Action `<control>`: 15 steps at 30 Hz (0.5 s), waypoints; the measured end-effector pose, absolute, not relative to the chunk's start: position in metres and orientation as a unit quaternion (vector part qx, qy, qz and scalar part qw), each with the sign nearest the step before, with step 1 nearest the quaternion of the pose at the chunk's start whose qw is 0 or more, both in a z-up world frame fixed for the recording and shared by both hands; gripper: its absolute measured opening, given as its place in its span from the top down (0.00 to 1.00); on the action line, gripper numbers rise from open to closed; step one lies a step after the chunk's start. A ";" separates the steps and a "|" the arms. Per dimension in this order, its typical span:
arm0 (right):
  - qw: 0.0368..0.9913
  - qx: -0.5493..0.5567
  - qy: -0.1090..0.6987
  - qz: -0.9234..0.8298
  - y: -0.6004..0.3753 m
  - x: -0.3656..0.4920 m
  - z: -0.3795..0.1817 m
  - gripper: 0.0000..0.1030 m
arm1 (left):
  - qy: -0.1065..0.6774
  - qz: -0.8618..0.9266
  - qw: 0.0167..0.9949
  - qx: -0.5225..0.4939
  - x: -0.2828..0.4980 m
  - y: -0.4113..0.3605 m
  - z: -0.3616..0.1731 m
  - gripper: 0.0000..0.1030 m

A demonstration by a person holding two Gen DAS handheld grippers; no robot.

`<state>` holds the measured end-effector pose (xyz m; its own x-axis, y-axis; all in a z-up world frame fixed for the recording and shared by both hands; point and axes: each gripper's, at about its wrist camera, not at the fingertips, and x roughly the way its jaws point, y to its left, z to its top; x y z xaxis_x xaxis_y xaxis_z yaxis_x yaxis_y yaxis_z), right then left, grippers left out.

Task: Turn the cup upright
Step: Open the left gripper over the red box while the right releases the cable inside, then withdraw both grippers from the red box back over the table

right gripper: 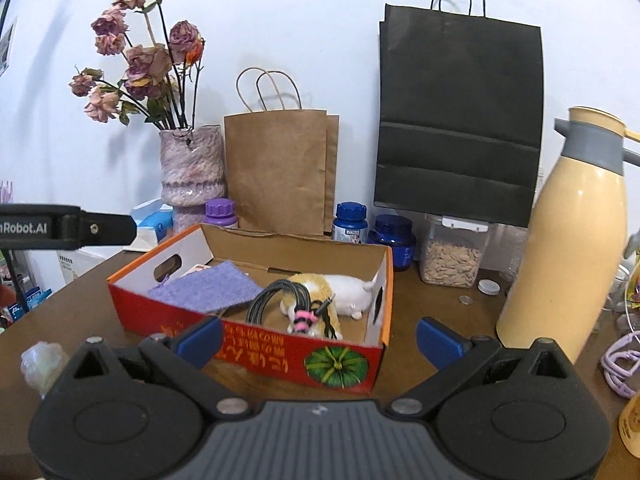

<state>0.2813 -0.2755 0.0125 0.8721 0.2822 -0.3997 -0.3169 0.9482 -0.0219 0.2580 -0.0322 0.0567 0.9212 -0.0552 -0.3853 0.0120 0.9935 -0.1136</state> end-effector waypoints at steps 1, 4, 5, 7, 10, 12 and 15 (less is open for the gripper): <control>0.966 -0.043 0.200 0.156 -0.277 0.277 0.012 0.00 | 0.198 -0.018 0.978 -0.054 0.253 -0.033 0.057 0.00; 0.966 -0.040 0.199 0.157 -0.284 0.262 0.009 0.00 | 0.200 -0.018 0.978 -0.052 0.240 -0.035 0.056 0.00; 0.966 -0.040 0.200 0.157 -0.286 0.258 0.008 0.00 | 0.201 -0.017 0.978 -0.051 0.236 -0.036 0.056 0.00; 0.966 -0.040 0.200 0.157 -0.291 0.247 0.005 0.00 | 0.203 -0.015 0.978 -0.050 0.229 -0.037 0.054 0.00; 0.966 -0.042 0.201 0.158 -0.298 0.233 0.001 0.00 | 0.207 -0.013 0.977 -0.045 0.219 -0.040 0.051 0.00; 0.966 -0.045 0.202 0.157 -0.303 0.224 -0.001 0.00 | 0.210 -0.012 0.977 -0.046 0.213 -0.041 0.048 0.00; 0.966 -0.048 0.204 0.155 -0.311 0.212 -0.004 0.00 | 0.218 -0.011 0.975 -0.049 0.204 -0.043 0.044 0.00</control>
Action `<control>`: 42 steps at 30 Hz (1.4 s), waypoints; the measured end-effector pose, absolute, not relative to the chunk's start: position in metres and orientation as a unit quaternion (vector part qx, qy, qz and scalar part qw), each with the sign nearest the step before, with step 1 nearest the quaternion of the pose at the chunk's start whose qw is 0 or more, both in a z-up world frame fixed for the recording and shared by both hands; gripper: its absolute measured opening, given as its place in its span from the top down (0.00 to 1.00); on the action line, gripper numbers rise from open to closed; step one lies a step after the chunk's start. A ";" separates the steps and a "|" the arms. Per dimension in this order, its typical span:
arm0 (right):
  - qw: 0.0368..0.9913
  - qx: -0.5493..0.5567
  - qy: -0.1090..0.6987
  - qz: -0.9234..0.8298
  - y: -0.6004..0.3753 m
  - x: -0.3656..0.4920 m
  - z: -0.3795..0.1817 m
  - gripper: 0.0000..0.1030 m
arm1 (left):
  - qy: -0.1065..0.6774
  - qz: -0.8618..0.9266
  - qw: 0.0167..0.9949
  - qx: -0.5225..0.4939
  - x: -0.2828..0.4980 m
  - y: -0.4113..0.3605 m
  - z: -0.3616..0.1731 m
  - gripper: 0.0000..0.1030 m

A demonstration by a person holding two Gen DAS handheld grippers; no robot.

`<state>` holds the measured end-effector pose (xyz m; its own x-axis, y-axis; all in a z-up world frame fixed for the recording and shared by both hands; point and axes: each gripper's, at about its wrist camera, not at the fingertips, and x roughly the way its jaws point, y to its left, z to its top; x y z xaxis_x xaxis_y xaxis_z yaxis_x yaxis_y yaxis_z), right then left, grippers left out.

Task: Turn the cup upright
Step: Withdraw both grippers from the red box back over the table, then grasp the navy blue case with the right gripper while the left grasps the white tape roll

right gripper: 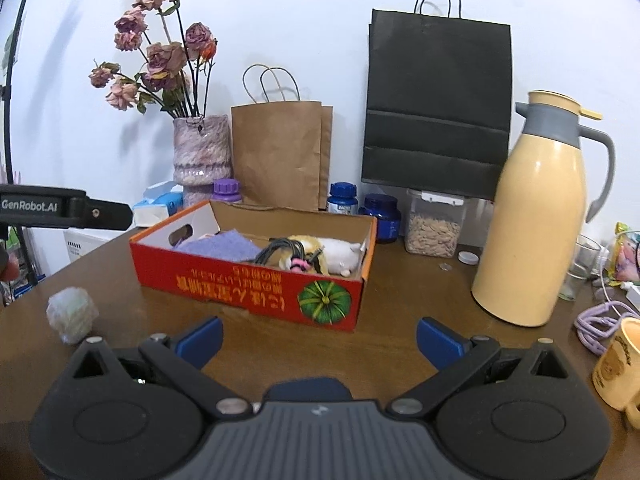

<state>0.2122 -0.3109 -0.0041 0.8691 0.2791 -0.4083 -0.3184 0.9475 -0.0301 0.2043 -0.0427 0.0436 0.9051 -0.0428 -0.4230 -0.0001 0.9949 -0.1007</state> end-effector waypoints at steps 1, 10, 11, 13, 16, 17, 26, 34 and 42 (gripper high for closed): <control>0.965 -0.048 0.205 0.155 -0.314 0.209 -0.005 0.00 | 0.219 -0.011 0.974 -0.048 0.201 -0.044 0.042 0.00; 0.963 -0.051 0.212 0.157 -0.334 0.183 -0.018 0.00 | 0.229 -0.012 0.972 -0.040 0.172 -0.051 0.033 0.00; 0.962 -0.052 0.214 0.158 -0.335 0.181 -0.020 0.00 | 0.232 -0.011 0.972 -0.041 0.169 -0.052 0.032 0.00; 0.961 -0.056 0.220 0.161 -0.337 0.177 -0.024 0.00 | 0.237 -0.011 0.970 -0.043 0.165 -0.052 0.029 0.00; 0.957 -0.062 0.232 0.164 -0.341 0.174 -0.034 0.00 | 0.246 -0.010 0.968 -0.042 0.159 -0.053 0.024 0.00; 0.956 -0.064 0.236 0.164 -0.343 0.174 -0.037 0.00 | 0.248 -0.010 0.968 -0.041 0.156 -0.053 0.022 0.00; 0.938 -0.076 0.288 0.178 -0.350 0.194 -0.066 0.00 | 0.269 -0.009 0.962 -0.043 0.146 -0.052 0.011 0.00; 0.922 -0.063 0.331 0.189 -0.346 0.230 -0.089 0.00 | 0.283 -0.009 0.958 -0.041 0.140 -0.051 0.004 0.00; 0.922 -0.057 0.328 0.197 -0.346 0.236 -0.092 0.00 | 0.293 -0.009 0.955 -0.042 0.138 -0.050 -0.002 0.00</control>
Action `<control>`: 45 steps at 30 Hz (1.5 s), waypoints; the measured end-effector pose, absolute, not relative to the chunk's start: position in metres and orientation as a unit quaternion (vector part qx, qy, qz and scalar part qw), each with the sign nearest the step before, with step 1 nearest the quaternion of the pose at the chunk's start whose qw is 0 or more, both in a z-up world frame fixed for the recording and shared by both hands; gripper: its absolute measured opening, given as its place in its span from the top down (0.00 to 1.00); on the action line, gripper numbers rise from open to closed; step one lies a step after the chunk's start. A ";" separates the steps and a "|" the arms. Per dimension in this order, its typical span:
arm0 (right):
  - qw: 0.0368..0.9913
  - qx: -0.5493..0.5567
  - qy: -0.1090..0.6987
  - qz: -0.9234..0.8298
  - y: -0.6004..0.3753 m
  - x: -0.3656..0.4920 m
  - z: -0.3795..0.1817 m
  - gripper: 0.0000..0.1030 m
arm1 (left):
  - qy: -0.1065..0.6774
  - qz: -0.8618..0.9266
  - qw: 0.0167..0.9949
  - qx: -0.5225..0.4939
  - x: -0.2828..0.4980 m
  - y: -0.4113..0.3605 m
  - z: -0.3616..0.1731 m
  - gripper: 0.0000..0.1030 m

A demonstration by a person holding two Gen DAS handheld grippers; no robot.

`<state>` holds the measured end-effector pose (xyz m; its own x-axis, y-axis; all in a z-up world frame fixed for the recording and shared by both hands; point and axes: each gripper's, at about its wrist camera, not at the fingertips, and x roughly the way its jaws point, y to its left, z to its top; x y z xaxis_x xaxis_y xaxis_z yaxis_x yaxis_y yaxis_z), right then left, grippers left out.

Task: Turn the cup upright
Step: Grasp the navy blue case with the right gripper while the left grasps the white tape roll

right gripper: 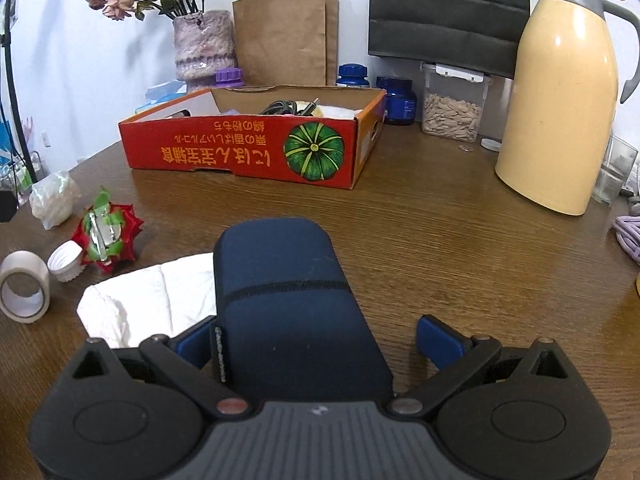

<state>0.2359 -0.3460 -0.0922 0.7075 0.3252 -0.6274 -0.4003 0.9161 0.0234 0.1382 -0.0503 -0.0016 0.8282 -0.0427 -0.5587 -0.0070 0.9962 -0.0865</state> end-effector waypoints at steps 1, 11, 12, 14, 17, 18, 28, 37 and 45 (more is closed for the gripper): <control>0.922 -0.057 0.328 0.197 -0.346 0.236 -0.092 0.00 | 0.294 -0.010 0.955 -0.043 0.139 -0.051 -0.002 0.00; 0.926 -0.057 0.311 0.207 -0.344 0.228 -0.088 0.30 | 0.297 -0.015 0.954 -0.043 0.136 -0.054 -0.004 0.00; 0.926 -0.056 0.310 0.207 -0.344 0.228 -0.088 0.32 | 0.298 -0.014 0.954 -0.043 0.136 -0.054 -0.005 0.00; 0.928 -0.054 0.305 0.206 -0.345 0.227 -0.087 0.35 | 0.298 -0.014 0.953 -0.044 0.135 -0.053 -0.005 0.00; 0.933 -0.053 0.296 0.200 -0.346 0.222 -0.085 0.39 | 0.299 -0.014 0.953 -0.044 0.135 -0.052 -0.005 0.00; 0.934 -0.054 0.292 0.198 -0.346 0.220 -0.085 0.39 | 0.299 -0.014 0.953 -0.044 0.134 -0.052 -0.005 0.00; 0.960 -0.064 0.220 0.159 -0.345 0.191 -0.074 0.40 | 0.311 -0.047 0.948 -0.035 0.129 -0.059 -0.013 0.00; 0.964 -0.077 0.200 0.160 -0.337 0.173 -0.072 0.40 | 0.341 -0.042 0.938 -0.035 0.137 -0.063 -0.036 0.00; 0.965 -0.081 0.193 0.161 -0.333 0.168 -0.071 0.40 | 0.345 -0.011 0.939 -0.004 0.141 -0.069 -0.053 0.11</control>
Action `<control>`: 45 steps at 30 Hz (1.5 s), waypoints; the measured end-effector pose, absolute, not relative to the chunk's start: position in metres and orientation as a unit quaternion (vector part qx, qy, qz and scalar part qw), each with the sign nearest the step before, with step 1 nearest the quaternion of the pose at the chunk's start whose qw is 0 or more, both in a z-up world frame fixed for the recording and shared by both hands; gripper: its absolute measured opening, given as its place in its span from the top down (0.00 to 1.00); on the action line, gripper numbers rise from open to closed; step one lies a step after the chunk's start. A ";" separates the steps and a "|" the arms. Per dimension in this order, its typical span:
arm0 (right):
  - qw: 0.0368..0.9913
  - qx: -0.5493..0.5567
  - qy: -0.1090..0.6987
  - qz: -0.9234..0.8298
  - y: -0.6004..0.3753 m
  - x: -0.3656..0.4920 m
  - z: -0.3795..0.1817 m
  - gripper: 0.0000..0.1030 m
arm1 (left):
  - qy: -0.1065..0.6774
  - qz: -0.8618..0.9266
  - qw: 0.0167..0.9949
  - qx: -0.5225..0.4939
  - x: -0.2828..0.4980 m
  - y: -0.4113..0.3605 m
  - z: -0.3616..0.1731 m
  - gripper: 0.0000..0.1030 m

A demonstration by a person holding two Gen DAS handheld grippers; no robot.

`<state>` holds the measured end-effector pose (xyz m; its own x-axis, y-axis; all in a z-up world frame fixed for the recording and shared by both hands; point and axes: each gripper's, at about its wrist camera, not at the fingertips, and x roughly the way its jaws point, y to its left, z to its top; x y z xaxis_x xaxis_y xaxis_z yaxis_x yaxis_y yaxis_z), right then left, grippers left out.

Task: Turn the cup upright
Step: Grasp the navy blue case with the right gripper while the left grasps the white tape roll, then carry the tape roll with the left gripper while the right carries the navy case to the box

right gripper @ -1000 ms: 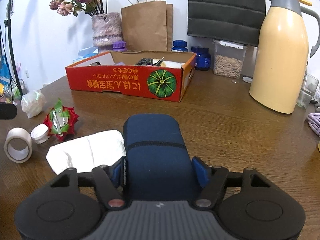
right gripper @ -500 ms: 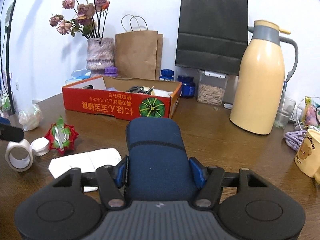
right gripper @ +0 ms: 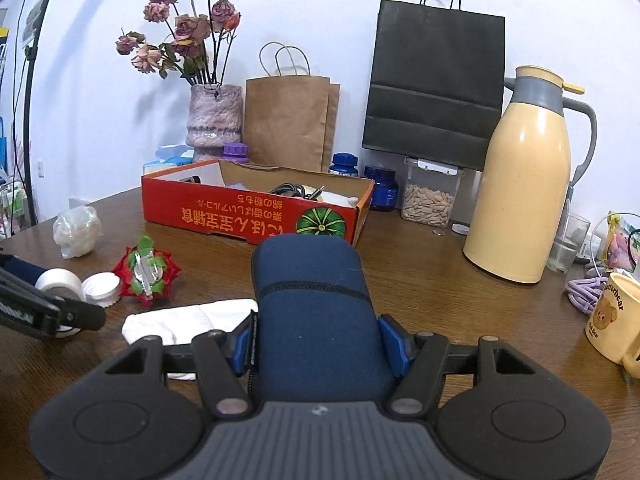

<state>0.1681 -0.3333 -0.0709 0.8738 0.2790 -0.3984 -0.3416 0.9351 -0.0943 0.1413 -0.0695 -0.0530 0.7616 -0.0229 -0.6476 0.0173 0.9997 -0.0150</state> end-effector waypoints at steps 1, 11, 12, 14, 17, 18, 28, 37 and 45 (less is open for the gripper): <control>0.964 -0.081 0.193 0.161 -0.334 0.168 -0.071 0.40 | 0.345 -0.009 0.939 -0.002 0.141 -0.070 -0.054 0.13; 0.965 -0.079 0.196 0.156 -0.334 0.169 -0.071 0.40 | 0.343 -0.021 0.939 0.008 0.143 -0.074 -0.059 0.55; 0.965 -0.079 0.196 0.156 -0.334 0.169 -0.071 0.40 | 0.342 -0.022 0.939 0.008 0.143 -0.074 -0.059 0.62; 0.965 -0.078 0.196 0.154 -0.334 0.169 -0.072 0.40 | 0.339 -0.026 0.941 0.010 0.142 -0.076 -0.059 0.74; 0.966 -0.077 0.196 0.152 -0.335 0.169 -0.072 0.40 | 0.336 -0.026 0.941 0.010 0.142 -0.076 -0.059 0.75; 0.966 -0.077 0.196 0.151 -0.335 0.169 -0.072 0.40 | 0.336 -0.026 0.942 0.010 0.141 -0.076 -0.059 0.75; 0.969 -0.075 0.189 0.142 -0.334 0.164 -0.072 0.40 | 0.320 -0.030 0.947 0.001 0.133 -0.072 -0.053 0.75; 0.971 -0.060 0.179 0.145 -0.332 0.156 -0.069 0.40 | 0.298 -0.045 0.953 -0.012 0.124 -0.068 -0.042 0.75; 0.969 -0.054 0.182 0.157 -0.321 0.152 -0.068 0.40 | 0.289 -0.044 0.956 -0.017 0.125 -0.062 -0.030 0.75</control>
<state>0.1522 -0.3205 -0.0684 0.8842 0.2854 -0.3698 -0.3246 0.9447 -0.0471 0.1247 -0.0625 -0.0305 0.8289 -0.0936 -0.5515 0.0734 0.9956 -0.0587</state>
